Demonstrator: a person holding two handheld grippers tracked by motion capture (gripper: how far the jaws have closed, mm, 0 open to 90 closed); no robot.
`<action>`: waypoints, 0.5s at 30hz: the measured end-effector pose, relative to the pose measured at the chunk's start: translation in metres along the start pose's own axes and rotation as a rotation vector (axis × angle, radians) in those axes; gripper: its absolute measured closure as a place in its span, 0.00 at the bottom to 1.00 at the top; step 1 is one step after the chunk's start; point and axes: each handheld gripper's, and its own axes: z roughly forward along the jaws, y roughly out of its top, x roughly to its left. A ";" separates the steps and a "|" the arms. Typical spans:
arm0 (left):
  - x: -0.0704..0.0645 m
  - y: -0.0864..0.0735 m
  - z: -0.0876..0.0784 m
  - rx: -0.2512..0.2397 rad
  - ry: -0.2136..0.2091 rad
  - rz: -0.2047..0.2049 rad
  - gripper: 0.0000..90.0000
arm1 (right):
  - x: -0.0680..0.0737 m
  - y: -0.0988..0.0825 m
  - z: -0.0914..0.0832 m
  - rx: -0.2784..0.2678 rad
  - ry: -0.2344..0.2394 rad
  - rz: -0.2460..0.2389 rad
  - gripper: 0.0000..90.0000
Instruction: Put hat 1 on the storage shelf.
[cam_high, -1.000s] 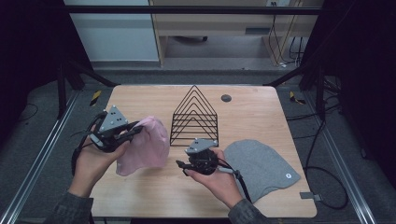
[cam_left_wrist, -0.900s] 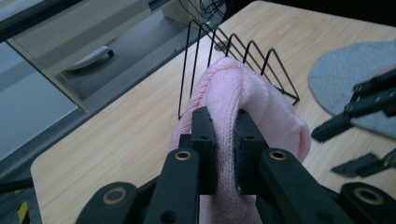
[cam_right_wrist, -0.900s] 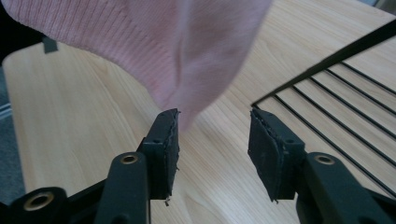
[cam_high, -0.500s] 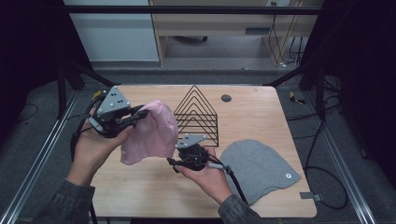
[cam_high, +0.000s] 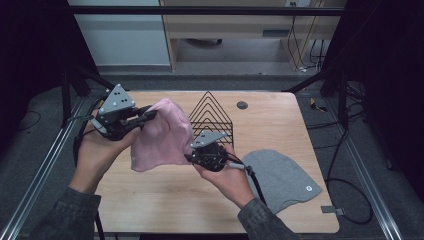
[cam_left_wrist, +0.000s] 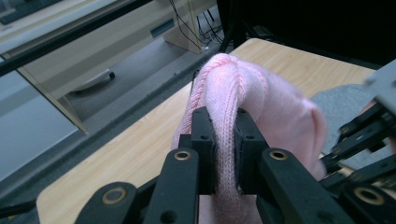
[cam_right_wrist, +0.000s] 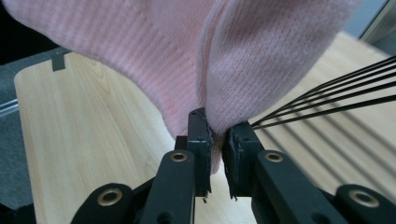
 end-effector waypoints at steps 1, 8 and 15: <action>0.004 0.002 0.002 -0.006 -0.001 -0.002 0.90 | -0.003 0.002 -0.005 -0.004 -0.002 -0.010 0.91; 0.025 0.026 0.018 -0.035 -0.023 -0.040 0.90 | -0.030 0.025 -0.037 -0.019 -0.031 -0.056 0.92; 0.034 0.052 0.032 -0.080 -0.042 -0.073 0.90 | -0.054 0.042 -0.055 -0.033 -0.069 -0.059 0.92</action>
